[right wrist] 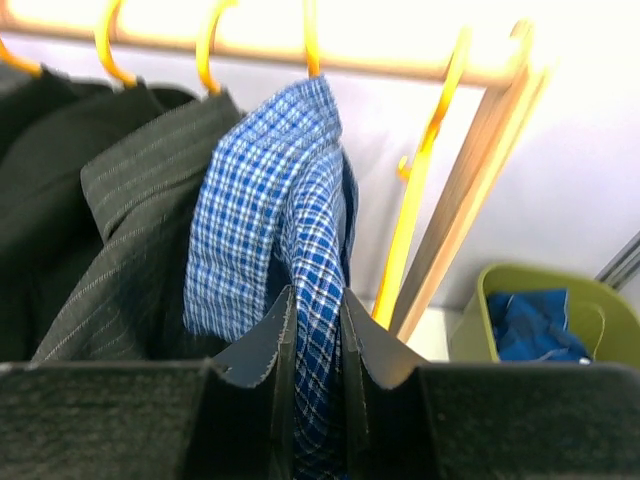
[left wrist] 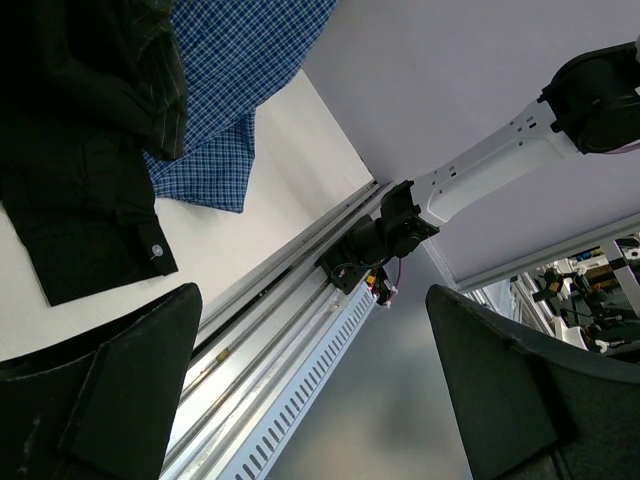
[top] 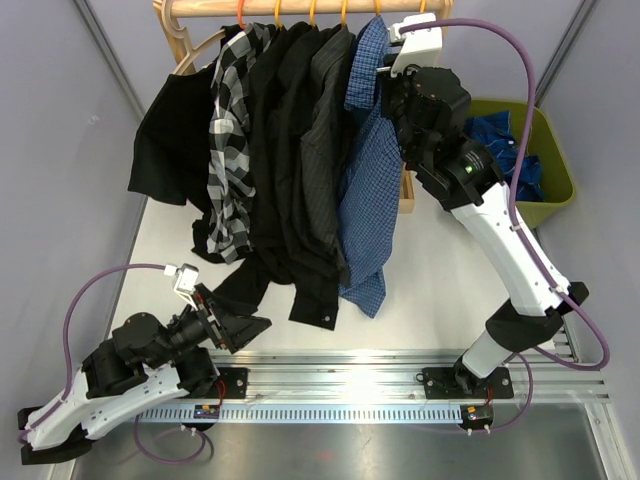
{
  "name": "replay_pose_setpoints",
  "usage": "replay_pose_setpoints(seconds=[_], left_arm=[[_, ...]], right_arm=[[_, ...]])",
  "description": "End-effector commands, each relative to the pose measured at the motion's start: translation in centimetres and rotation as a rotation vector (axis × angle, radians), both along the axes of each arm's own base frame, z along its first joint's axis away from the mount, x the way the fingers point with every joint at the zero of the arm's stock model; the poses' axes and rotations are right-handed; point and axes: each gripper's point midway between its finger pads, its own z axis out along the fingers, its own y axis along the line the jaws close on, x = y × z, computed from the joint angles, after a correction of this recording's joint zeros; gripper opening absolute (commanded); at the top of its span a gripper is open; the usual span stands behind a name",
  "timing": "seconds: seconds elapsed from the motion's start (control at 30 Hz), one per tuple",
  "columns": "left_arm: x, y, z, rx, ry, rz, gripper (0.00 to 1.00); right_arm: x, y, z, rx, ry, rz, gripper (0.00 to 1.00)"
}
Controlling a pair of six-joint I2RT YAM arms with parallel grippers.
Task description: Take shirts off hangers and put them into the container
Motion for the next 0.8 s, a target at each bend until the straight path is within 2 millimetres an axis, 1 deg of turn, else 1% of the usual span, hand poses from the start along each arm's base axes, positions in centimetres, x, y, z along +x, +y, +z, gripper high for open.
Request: replay_pose_setpoints(seconds=[0.0,0.03,0.07,0.1,0.13,0.2,0.23,0.3,0.33,0.37,0.4,0.43,0.5,0.53,0.63,0.67,0.7,0.77], left_arm=[[0.3,-0.5,1.1,-0.037,-0.022,0.001,0.99],[0.3,-0.5,1.0,-0.035,-0.023,0.001,0.99],[0.3,-0.6,1.0,-0.032,-0.023,0.001,0.99],[0.3,-0.6,1.1,-0.031,-0.025,0.001,0.99],[0.3,-0.6,1.2,-0.032,-0.027,0.001,0.99],[0.3,-0.7,1.1,-0.02,-0.025,-0.004,0.99],[0.4,-0.7,1.0,-0.017,-0.024,-0.004,0.99],[0.4,-0.7,0.9,-0.018,-0.021,-0.003,0.99],[0.3,-0.7,1.0,-0.021,-0.021,-0.003,0.99],[0.4,-0.6,0.7,-0.019,-0.018,0.001,0.99],[0.3,-0.6,0.7,-0.025,-0.015,0.001,0.99],[0.3,-0.5,0.7,-0.033,-0.017,0.002,0.99],[0.3,-0.4,0.4,-0.027,-0.014,0.007,0.99],[0.3,-0.3,0.3,-0.026,-0.014,0.009,0.99],[0.4,-0.4,0.1,-0.018,-0.01,0.01,0.99],[0.4,-0.4,0.1,-0.016,-0.012,0.008,0.99],[0.4,-0.5,0.1,-0.015,-0.011,0.008,0.99],[0.5,-0.6,0.2,-0.017,-0.014,0.007,0.99]], right_arm=[[-2.4,-3.0,7.4,0.132,-0.237,-0.038,0.0],[-3.5,-3.7,8.3,0.161,-0.27,-0.021,0.0],[-2.9,-2.8,7.1,0.161,-0.277,-0.011,0.0],[-2.9,-3.1,7.0,0.156,-0.282,-0.021,0.0],[-2.2,-2.7,6.3,0.141,-0.267,-0.03,0.0],[-1.6,-2.5,6.2,0.121,-0.254,-0.037,0.0],[-1.0,-1.9,5.7,0.109,-0.245,-0.039,0.0],[-1.0,-1.5,6.4,0.147,-0.282,-0.018,0.0],[-1.7,-1.9,7.1,0.164,-0.303,-0.006,0.0],[-1.9,-1.8,7.8,0.213,-0.36,0.006,0.0],[-2.5,-1.7,8.4,0.232,-0.392,0.034,0.0],[-3.0,-2.0,9.0,0.245,-0.418,0.039,0.0],[-3.7,-2.0,9.9,0.266,-0.469,0.063,0.0],[-4.4,-2.5,10.6,0.281,-0.5,0.07,0.0],[-5.3,-2.4,11.6,0.306,-0.567,0.11,0.0],[-5.5,-2.5,11.9,0.315,-0.582,0.108,0.0],[-5.7,-2.1,12.1,0.303,-0.598,0.132,0.0],[-5.8,-2.0,12.4,0.298,-0.621,0.14,0.0]])
